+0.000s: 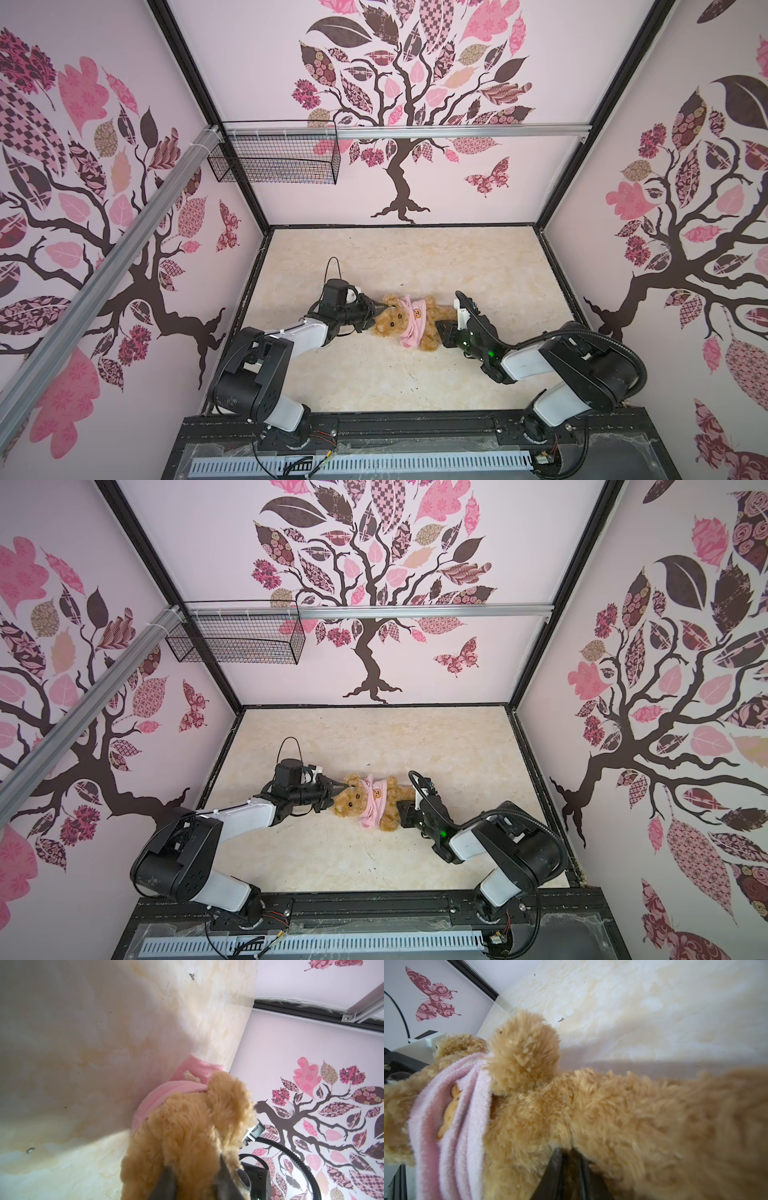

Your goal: Dress the teddy bear

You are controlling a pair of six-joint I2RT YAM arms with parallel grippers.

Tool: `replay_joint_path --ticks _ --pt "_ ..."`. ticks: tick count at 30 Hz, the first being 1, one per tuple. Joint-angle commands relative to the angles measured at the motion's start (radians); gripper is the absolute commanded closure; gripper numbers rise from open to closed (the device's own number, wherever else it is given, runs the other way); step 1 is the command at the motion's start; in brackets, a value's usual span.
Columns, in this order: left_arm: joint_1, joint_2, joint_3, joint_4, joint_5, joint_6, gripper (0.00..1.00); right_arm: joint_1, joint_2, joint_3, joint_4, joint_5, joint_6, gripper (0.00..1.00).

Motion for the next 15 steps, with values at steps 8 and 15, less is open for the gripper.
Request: replay_joint_path --ticks 8,15 --pt "-0.053 -0.043 0.035 -0.012 -0.05 0.213 1.0 -0.123 -0.34 0.027 -0.316 -0.339 -0.047 0.51" --pt "-0.074 -0.066 0.053 -0.048 -0.076 0.252 1.0 -0.123 -0.284 0.108 -0.303 -0.359 0.102 0.54"
